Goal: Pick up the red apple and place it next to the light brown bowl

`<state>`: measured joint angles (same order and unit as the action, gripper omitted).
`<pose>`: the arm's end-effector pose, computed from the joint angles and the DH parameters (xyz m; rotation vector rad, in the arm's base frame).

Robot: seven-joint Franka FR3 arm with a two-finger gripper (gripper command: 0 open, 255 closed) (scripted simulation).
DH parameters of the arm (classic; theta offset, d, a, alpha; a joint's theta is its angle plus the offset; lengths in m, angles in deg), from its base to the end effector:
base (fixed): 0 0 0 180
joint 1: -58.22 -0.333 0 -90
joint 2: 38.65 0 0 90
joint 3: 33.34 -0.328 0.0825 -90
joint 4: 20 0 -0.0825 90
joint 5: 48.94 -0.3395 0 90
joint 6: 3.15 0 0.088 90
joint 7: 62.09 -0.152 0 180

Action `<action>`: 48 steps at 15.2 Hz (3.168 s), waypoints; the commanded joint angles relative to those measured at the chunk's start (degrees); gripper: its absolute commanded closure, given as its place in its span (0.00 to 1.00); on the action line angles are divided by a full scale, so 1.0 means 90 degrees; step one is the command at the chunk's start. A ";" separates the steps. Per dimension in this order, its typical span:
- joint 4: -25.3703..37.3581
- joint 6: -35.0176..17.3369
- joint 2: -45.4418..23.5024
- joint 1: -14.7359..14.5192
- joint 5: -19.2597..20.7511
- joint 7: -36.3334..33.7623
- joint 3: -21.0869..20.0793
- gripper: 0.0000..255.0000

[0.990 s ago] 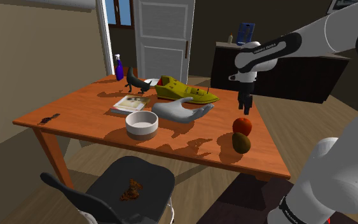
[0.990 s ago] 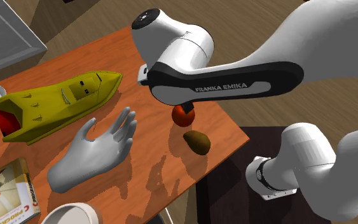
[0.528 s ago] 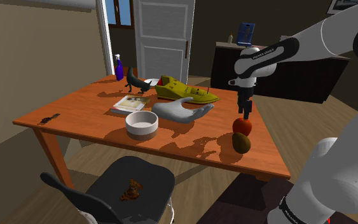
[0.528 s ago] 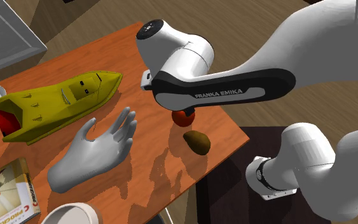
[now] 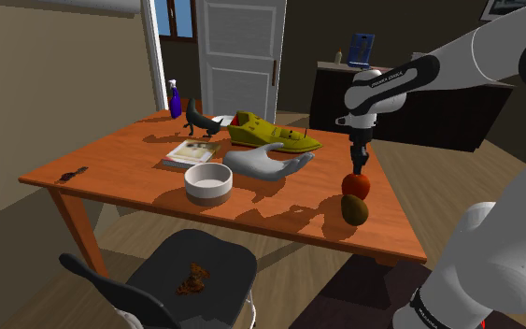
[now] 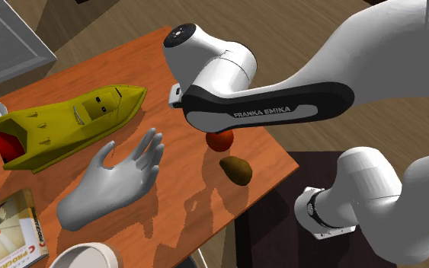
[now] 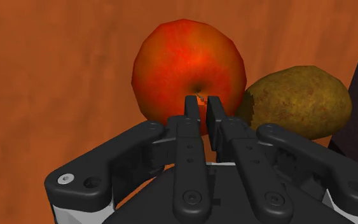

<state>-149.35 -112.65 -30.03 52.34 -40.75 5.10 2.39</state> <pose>0.3597 -0.2282 0.3883 -2.7958 -1.0678 0.2668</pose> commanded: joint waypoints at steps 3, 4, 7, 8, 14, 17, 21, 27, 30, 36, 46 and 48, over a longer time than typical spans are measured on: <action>0.0000 0.0000 0.0000 0.0000 0.0000 0.0000 0.0000 1.00; 0.0000 0.0000 0.0000 0.0000 0.0000 0.0000 0.0000 1.00; 0.0050 0.0088 0.0045 0.0000 0.0017 -0.0014 -0.0012 1.00; 0.0103 0.0178 0.0086 0.0000 0.0032 -0.0027 -0.0025 1.00; 0.0447 0.0711 0.0300 -0.0004 0.0099 -0.0085 -0.0100 1.00; 0.0636 0.0974 0.0383 -0.0008 0.0120 -0.0104 -0.0136 1.00; 0.0906 0.1322 0.0469 -0.0015 0.0136 -0.0120 -0.0182 1.00; 0.1351 0.1839 0.0549 -0.0030 0.0141 -0.0125 -0.0244 1.00; 0.1591 0.2096 0.0567 -0.0039 0.0136 -0.0119 -0.0269 1.00; 0.2110 0.2607 0.0558 -0.0060 0.0113 -0.0091 -0.0309 1.00; 0.2923 0.3031 0.0062 -0.0380 -0.0324 -0.0611 -0.0649 1.00; 0.3121 0.3047 -0.0156 -0.0494 -0.0491 -0.0815 -0.0763 1.00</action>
<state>-122.25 -85.52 -30.58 48.39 -44.46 -1.30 -3.96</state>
